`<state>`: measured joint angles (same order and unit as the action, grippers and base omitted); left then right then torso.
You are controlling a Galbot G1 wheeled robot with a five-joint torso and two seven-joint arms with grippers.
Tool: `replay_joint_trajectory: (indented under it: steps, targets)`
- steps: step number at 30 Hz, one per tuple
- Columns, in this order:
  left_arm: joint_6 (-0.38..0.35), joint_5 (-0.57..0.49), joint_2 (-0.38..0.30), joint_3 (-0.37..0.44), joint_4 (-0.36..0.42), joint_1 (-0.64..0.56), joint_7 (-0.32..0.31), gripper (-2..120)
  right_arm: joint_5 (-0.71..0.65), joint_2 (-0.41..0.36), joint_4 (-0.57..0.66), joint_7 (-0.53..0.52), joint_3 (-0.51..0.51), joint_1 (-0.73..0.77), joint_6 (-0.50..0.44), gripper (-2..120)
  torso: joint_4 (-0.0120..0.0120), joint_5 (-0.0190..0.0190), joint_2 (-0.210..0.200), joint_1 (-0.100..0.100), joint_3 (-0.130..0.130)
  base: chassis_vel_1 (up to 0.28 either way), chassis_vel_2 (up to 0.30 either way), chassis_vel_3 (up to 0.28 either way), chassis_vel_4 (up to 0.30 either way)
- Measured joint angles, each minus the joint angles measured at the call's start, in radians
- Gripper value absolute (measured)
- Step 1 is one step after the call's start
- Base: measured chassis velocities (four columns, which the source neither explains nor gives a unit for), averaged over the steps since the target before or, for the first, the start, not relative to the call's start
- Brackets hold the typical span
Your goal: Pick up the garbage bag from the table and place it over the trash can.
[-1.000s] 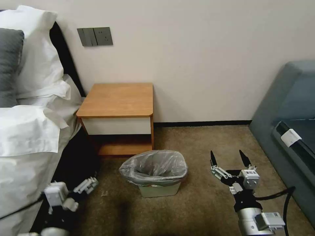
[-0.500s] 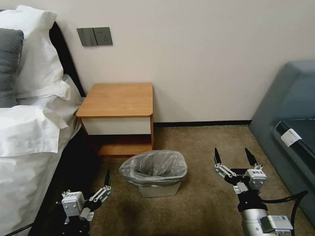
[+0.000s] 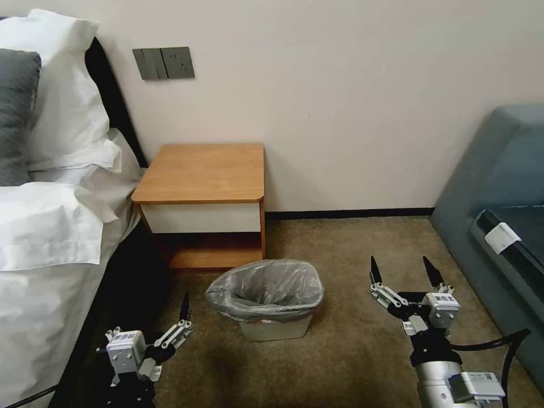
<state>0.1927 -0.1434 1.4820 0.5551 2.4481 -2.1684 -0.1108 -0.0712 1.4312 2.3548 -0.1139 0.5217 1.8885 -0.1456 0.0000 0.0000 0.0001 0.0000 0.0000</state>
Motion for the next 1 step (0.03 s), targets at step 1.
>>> replay_joint_trajectory:
  steps: [1]
  targets:
    - [0.0, 0.0, 0.0, 0.0, 0.0, 0.0, 0.0, 100, 0.0, 0.0, 0.0, 0.0, 0.0, 0.0, 0.0, 100, 0.0, 0.0, 0.0, 0.0, 0.0, 0.0, 0.0, 0.0, 0.0]
